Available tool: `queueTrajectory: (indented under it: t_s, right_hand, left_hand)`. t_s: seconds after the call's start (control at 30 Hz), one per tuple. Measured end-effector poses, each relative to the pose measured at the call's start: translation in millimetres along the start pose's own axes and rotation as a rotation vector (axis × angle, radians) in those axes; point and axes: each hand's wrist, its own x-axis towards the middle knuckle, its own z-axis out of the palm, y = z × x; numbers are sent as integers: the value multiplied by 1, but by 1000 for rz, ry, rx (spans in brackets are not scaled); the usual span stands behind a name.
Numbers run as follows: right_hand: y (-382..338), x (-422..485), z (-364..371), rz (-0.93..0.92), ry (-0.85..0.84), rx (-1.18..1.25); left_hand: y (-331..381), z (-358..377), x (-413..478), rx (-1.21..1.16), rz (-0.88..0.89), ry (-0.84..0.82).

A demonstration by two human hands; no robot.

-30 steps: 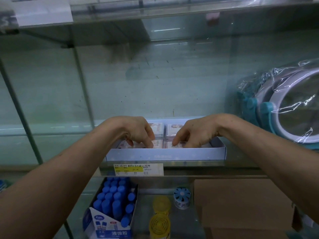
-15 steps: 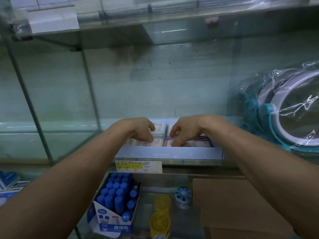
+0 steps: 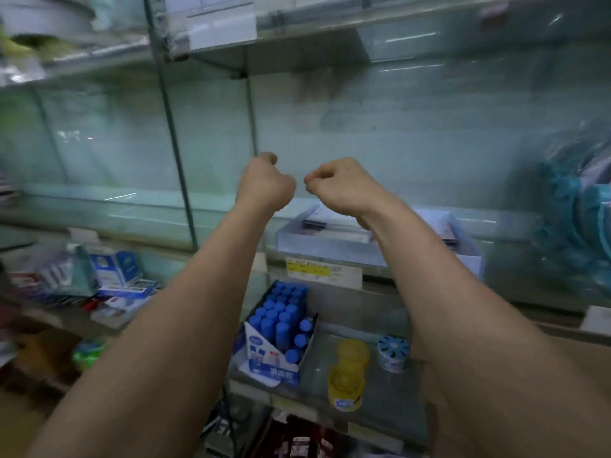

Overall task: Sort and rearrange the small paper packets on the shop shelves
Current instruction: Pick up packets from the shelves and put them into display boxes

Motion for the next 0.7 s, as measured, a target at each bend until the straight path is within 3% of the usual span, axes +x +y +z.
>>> queueTrajectory:
  t_s: [0.23,0.43,0.7]
  right_hand:
    - [-42,-36,79,-85,-86,168]
    - [-59,-75,158,-62,-195,267]
    - [-99,-136,278,-52,-391,278]
  left_hand:
    - [-62,-64,-45,-129,-197,306]
    - [-138,-123,-100,-114,-400,464]
    - [-244,-211,-169,-36,-703,481]
